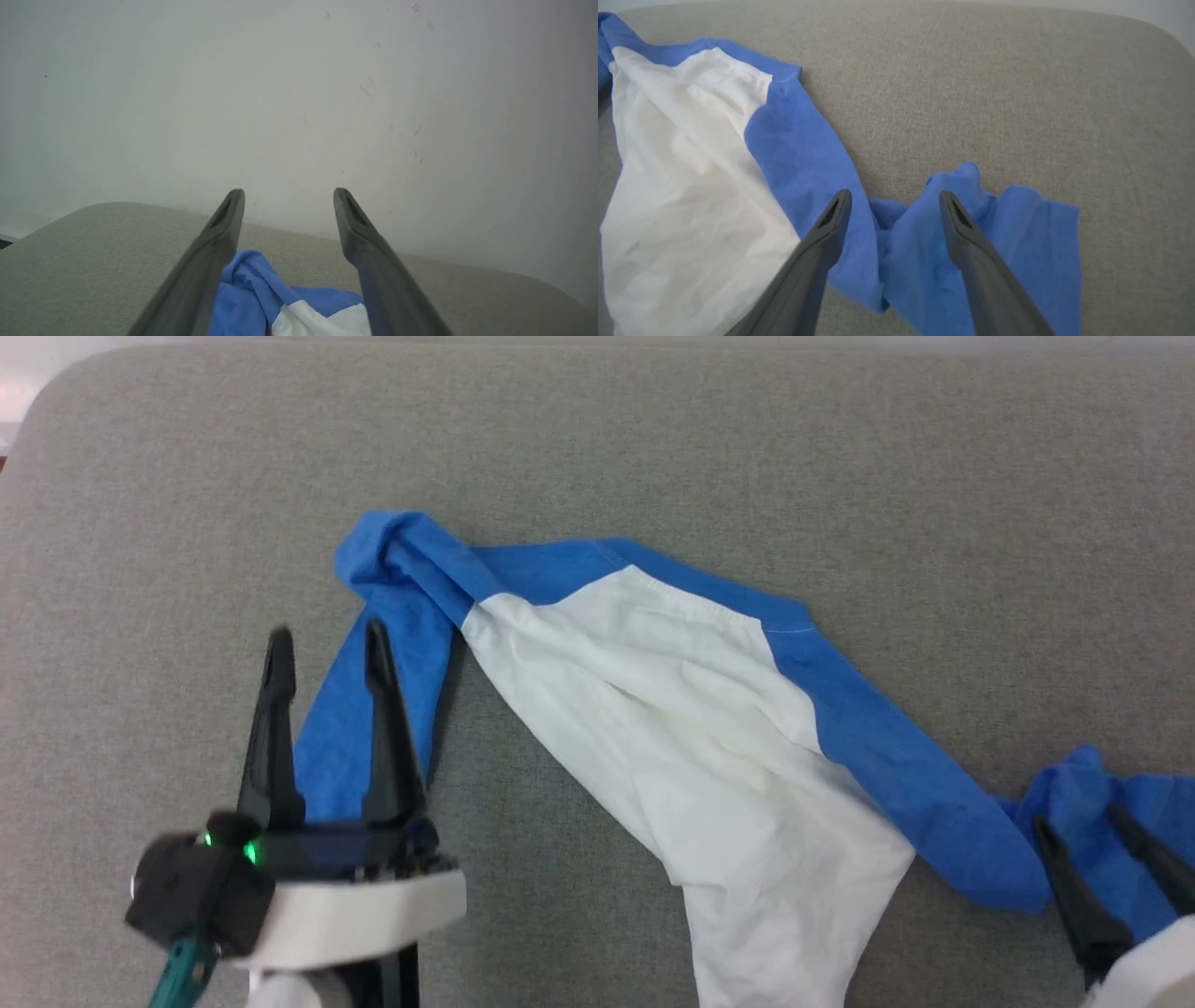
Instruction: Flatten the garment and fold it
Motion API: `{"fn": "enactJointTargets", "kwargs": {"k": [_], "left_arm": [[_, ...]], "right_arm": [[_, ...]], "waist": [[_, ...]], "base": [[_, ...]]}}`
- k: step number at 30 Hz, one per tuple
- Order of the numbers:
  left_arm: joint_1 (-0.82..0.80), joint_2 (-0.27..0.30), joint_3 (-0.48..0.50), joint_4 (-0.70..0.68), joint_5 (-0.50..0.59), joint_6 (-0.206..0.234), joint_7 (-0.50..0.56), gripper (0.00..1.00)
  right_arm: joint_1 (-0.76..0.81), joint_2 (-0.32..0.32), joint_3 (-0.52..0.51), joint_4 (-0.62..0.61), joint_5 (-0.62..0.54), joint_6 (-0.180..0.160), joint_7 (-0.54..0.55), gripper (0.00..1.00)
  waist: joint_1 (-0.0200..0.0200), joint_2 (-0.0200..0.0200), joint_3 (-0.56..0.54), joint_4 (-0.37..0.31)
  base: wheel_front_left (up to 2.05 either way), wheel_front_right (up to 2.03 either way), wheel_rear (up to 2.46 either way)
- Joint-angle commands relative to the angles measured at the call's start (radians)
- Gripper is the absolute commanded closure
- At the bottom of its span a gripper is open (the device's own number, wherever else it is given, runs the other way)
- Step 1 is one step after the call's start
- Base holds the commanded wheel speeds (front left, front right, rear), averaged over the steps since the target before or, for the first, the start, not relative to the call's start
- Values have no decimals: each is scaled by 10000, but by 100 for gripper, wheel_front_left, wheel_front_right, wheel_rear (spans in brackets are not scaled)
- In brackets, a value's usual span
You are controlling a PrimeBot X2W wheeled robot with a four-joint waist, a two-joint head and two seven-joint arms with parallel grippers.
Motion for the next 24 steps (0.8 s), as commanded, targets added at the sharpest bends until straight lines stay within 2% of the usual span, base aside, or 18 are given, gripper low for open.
{"fn": "enactJointTargets", "kwargs": {"k": [1,7,12,15,16,18,21,24], "left_arm": [[508,-163,14,-277,41,114,-70,0],[1112,-472,39,-808,307,59,-89,0],[848,-520,-27,-659,579,-256,-91,0],[710,-545,-71,-493,662,-409,-92,0],[687,-537,-94,-416,699,-462,-92,0],[673,-549,-116,-296,714,-534,-92,0],[750,-569,-51,-233,690,-581,-92,0],[885,-590,21,-215,650,-628,-92,0]], "right_arm": [[413,-184,-44,-181,-8,-9,409,0],[976,-1266,-116,-299,-431,-9,681,0],[780,-2331,1151,756,-692,-9,1099,0],[425,-2491,1713,1605,-731,-9,1165,0],[305,-2450,1750,1806,-771,-9,1082,38],[107,-2334,1635,2040,-963,-9,825,100],[-164,-2073,1190,1959,-889,-9,583,100],[-605,-2233,742,1384,-611,-9,594,100]], "waist": [[2,0,62,66],[2,0,280,236],[2,0,308,362],[2,0,215,448],[2,0,166,477],[2,0,48,531],[2,0,-145,571],[2,0,-261,598]], "base": [[0,0,0],[0,0,0],[0,0,0],[0,0,0],[0,0,0],[0,0,0],[0,0,0],[0,0,0]]}}
